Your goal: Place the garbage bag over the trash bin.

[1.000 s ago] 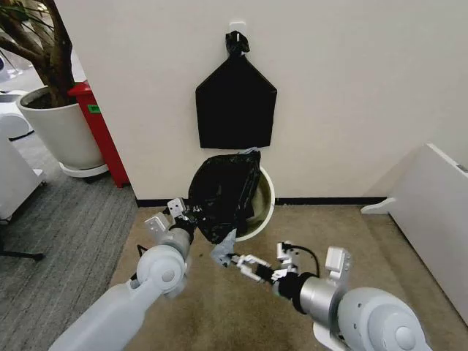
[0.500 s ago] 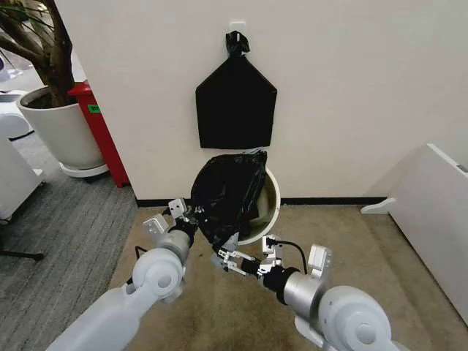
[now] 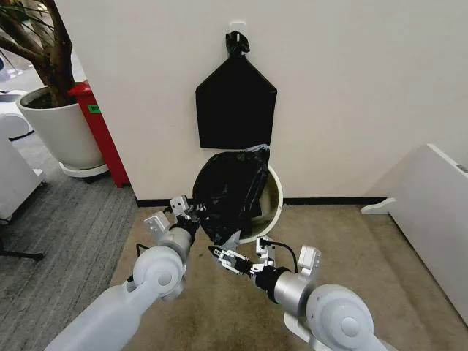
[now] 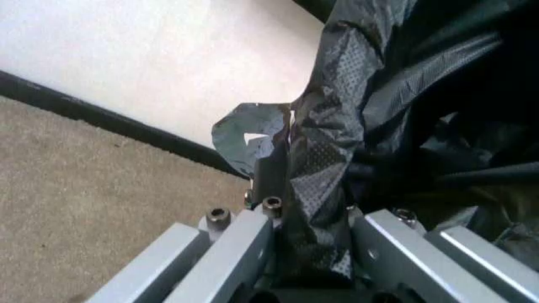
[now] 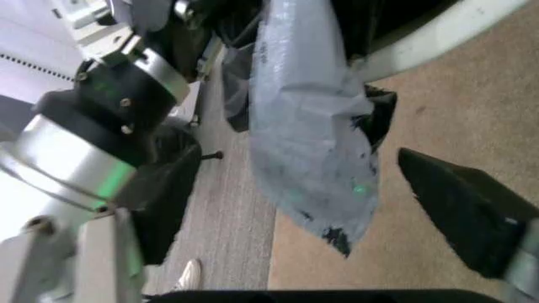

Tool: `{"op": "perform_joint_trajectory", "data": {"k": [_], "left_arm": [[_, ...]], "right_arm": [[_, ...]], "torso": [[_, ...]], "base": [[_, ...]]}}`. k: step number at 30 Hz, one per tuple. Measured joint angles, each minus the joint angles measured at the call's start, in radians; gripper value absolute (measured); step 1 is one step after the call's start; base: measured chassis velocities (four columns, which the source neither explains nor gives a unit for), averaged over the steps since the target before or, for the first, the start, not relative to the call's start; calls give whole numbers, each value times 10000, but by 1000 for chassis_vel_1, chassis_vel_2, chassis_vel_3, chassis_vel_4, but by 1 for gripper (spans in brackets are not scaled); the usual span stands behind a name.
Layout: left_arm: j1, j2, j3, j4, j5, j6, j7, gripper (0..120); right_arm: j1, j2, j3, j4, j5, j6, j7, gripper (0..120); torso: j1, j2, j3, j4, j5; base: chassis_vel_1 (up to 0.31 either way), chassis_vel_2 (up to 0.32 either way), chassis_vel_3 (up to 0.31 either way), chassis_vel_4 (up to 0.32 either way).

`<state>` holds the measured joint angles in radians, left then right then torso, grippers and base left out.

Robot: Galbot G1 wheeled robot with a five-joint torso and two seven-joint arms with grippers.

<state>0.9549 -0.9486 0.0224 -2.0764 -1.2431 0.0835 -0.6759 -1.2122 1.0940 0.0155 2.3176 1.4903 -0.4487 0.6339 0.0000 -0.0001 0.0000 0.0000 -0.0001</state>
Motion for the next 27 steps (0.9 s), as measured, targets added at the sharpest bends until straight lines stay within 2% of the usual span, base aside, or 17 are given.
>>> {"op": "perform_joint_trajectory", "data": {"k": [2,4,8,9,10,14,16,18,22,27], "left_arm": [[-29,0,1,3,-27,1,4,0],[-46,-1,1,7,-51,3,4,0],[-115,-7,-10,23,-157,11,-18,0],[-123,-6,-19,28,-165,13,-21,0],[-131,-2,-29,37,-172,15,-23,0],[-132,9,-54,51,-188,21,-23,0],[-130,16,-75,68,-189,25,-23,0],[-129,17,-85,73,-190,26,-23,0],[-113,14,-128,82,-200,26,-20,0],[-107,-5,-283,85,-403,19,-33,0]], "right_arm": [[0,-6,-22,-20,-61,28,-5,70],[-2,-17,-50,-52,-135,41,-5,67],[-68,-54,-93,-223,-452,82,-12,48],[-86,-62,-93,-224,-462,93,-5,47],[-99,-75,-95,-224,-471,108,20,39],[-104,-104,-102,-187,-473,158,93,30],[-112,-159,-97,-93,-465,185,215,19],[-118,-180,-89,-59,-460,191,274,15],[-191,-261,13,28,-446,208,576,0],[-430,-425,250,35,-435,166,864,0]], "torso": [[0,0,0,0,0],[0,0,0,0,0],[0,0,0,-1,0],[0,0,0,0,0],[0,0,0,0,0],[0,0,0,0,0],[0,0,0,0,0],[0,0,0,0,0],[0,0,0,0,0],[0,1,0,-1,0]], "base": [[0,0,0,0],[0,0,0,0],[0,0,0,0],[0,0,0,0],[0,0,0,0],[0,0,0,0],[0,0,0,0],[0,0,0,0],[0,0,0,0],[0,0,0,0]]}}
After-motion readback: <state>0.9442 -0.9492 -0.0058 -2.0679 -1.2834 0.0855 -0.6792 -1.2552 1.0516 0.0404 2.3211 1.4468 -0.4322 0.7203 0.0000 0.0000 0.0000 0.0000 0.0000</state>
